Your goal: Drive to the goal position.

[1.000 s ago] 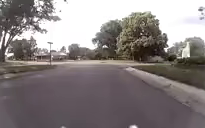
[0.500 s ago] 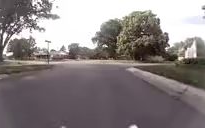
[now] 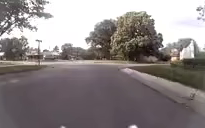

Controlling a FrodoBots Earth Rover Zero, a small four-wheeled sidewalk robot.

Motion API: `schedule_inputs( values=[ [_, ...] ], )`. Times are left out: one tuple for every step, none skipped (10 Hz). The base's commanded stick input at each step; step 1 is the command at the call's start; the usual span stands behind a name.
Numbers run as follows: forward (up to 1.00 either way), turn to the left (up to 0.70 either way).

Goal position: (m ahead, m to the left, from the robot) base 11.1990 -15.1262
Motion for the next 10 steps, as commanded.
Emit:
schedule_inputs(
  values=[
    [1.0,0.0],
    [1.0,0.0],
    [1.0,0.0],
    [1.0,0.0],
    [1.0,0.0],
    [1.0,0.0],
    [1.0,0.0],
    [1.0,0.0],
    [1.0,0.0],
    [1.0,0.0]
  ],
)
